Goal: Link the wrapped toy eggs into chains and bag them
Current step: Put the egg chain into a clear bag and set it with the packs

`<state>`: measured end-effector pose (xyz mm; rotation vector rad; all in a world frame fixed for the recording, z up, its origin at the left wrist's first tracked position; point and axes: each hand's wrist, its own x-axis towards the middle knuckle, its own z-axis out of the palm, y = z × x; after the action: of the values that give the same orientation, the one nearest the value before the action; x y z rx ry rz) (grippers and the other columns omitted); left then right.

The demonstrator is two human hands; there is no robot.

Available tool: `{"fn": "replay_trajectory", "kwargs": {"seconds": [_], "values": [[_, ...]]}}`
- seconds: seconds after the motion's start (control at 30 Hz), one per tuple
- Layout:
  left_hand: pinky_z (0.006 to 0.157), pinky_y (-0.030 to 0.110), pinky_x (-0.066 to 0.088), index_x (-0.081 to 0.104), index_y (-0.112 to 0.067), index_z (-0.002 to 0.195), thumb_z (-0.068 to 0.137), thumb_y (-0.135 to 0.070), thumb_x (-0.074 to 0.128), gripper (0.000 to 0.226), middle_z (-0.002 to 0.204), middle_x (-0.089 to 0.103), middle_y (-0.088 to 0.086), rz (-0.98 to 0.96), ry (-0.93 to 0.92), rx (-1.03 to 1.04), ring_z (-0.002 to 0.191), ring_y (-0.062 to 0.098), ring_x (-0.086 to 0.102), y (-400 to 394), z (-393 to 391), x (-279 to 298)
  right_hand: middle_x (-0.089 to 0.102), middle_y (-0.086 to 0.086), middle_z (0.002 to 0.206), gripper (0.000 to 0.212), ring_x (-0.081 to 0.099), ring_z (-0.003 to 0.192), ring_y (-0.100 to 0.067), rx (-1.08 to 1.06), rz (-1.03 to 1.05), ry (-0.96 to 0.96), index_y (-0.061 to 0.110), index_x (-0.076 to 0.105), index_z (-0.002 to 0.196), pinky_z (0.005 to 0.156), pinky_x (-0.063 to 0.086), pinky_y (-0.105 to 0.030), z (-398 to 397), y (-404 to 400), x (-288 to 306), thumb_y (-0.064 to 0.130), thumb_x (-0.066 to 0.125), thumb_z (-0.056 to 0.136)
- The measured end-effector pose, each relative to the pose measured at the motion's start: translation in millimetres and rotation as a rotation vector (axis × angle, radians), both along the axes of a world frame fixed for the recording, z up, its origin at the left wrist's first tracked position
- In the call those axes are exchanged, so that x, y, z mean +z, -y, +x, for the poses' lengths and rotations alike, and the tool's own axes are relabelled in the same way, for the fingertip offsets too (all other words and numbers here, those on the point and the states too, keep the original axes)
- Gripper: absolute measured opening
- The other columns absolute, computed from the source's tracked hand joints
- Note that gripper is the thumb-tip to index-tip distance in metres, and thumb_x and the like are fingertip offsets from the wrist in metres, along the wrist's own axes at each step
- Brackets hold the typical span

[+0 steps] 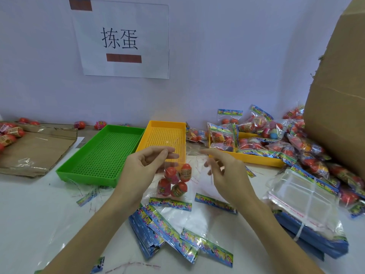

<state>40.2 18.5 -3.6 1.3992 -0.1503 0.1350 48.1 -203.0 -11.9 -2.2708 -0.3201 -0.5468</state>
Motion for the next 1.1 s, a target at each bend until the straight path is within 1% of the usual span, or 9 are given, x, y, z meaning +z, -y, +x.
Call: {"fn": "replay_trajectory", "kwargs": {"seconds": [0.2, 0.37, 0.5, 0.67, 0.73, 0.8, 0.9, 1.0, 1.1], "values": [[0.075, 0.023, 0.061, 0.074, -0.003, 0.112, 0.101, -0.012, 0.063, 0.018, 0.103, 0.081, 0.011, -0.024, -0.001, 0.0, 0.093, 0.029, 0.079, 0, 0, -1, 0.076, 0.008, 0.099, 0.044, 0.071, 0.085, -0.01, 0.097, 0.373, -0.136, 0.03, 0.075, 0.108, 0.064, 0.054, -0.023, -3, -10, 3, -0.002, 0.045, 0.104], [0.073, 0.023, 0.06, 0.073, -0.001, 0.108, 0.098, -0.012, 0.067, 0.016, 0.101, 0.081, 0.012, -0.051, -0.012, 0.027, 0.09, 0.03, 0.079, 2, 2, -3, 0.078, 0.001, 0.093, 0.014, 0.074, 0.086, -0.016, 0.264, 0.518, -0.315, 0.019, 0.077, 0.107, 0.066, 0.055, -0.023, -3, -13, 3, 0.02, 0.065, 0.1], [0.073, 0.023, 0.061, 0.073, -0.001, 0.109, 0.098, -0.014, 0.069, 0.018, 0.101, 0.08, 0.013, -0.047, -0.026, 0.028, 0.091, 0.029, 0.079, 1, 2, -5, 0.078, 0.002, 0.086, 0.009, 0.072, 0.081, -0.014, 0.22, 0.479, -0.25, 0.018, 0.079, 0.097, 0.067, 0.055, -0.02, -6, -18, -2, 0.026, 0.074, 0.093], [0.07, 0.021, 0.06, 0.074, -0.002, 0.106, 0.098, -0.013, 0.069, 0.014, 0.097, 0.081, 0.01, -0.038, -0.046, 0.093, 0.085, 0.022, 0.079, 0, 3, -4, 0.075, -0.005, 0.075, 0.02, 0.07, 0.066, -0.016, 0.13, 0.52, -0.319, 0.014, 0.076, 0.096, 0.061, 0.053, -0.025, -4, -12, 0, 0.016, 0.058, 0.104], [0.071, 0.022, 0.061, 0.073, -0.001, 0.107, 0.098, -0.011, 0.068, 0.014, 0.096, 0.081, 0.01, -0.056, -0.054, 0.138, 0.082, 0.021, 0.079, -4, 4, -2, 0.075, -0.004, 0.079, 0.014, 0.069, 0.071, -0.018, 0.013, 0.252, -0.296, 0.016, 0.07, 0.112, 0.067, 0.052, -0.03, -1, -2, 0, 0.015, 0.059, 0.103], [0.073, 0.024, 0.063, 0.072, 0.0, 0.107, 0.099, -0.01, 0.067, 0.014, 0.096, 0.081, 0.011, -0.073, -0.06, 0.166, 0.081, 0.022, 0.078, -9, 5, 0, 0.065, -0.006, 0.119, 0.043, 0.061, 0.11, -0.022, -0.113, -0.233, -0.343, 0.022, 0.057, 0.136, 0.09, 0.05, -0.034, 0, 9, -2, 0.007, 0.063, 0.096], [0.072, 0.025, 0.063, 0.072, 0.0, 0.109, 0.1, -0.011, 0.066, 0.015, 0.097, 0.081, 0.012, -0.064, -0.077, 0.168, 0.082, 0.022, 0.078, -13, 5, 2, 0.052, -0.004, 0.143, 0.053, 0.047, 0.134, -0.024, -0.11, -0.334, -0.298, 0.02, 0.058, 0.141, 0.109, 0.043, -0.036, 1, 14, 4, -0.002, 0.055, 0.094], [0.067, 0.021, 0.06, 0.074, -0.002, 0.108, 0.099, -0.012, 0.068, 0.015, 0.096, 0.081, 0.009, -0.039, -0.08, 0.164, 0.081, 0.018, 0.078, -13, 6, 1, 0.078, 0.006, 0.086, 0.041, 0.071, 0.084, -0.01, -0.137, -0.192, -0.148, 0.027, 0.051, 0.145, 0.082, 0.058, -0.038, 4, 17, 8, 0.017, 0.047, 0.106], [0.068, 0.021, 0.06, 0.074, -0.002, 0.107, 0.098, -0.013, 0.069, 0.015, 0.095, 0.081, 0.009, -0.034, -0.075, 0.153, 0.08, 0.018, 0.078, -12, 6, 1, 0.066, 0.006, 0.05, 0.037, 0.063, 0.048, -0.005, -0.161, -0.068, -0.102, 0.033, 0.051, 0.143, 0.06, 0.054, -0.025, 3, 19, 5, 0.025, 0.051, 0.107]]}}
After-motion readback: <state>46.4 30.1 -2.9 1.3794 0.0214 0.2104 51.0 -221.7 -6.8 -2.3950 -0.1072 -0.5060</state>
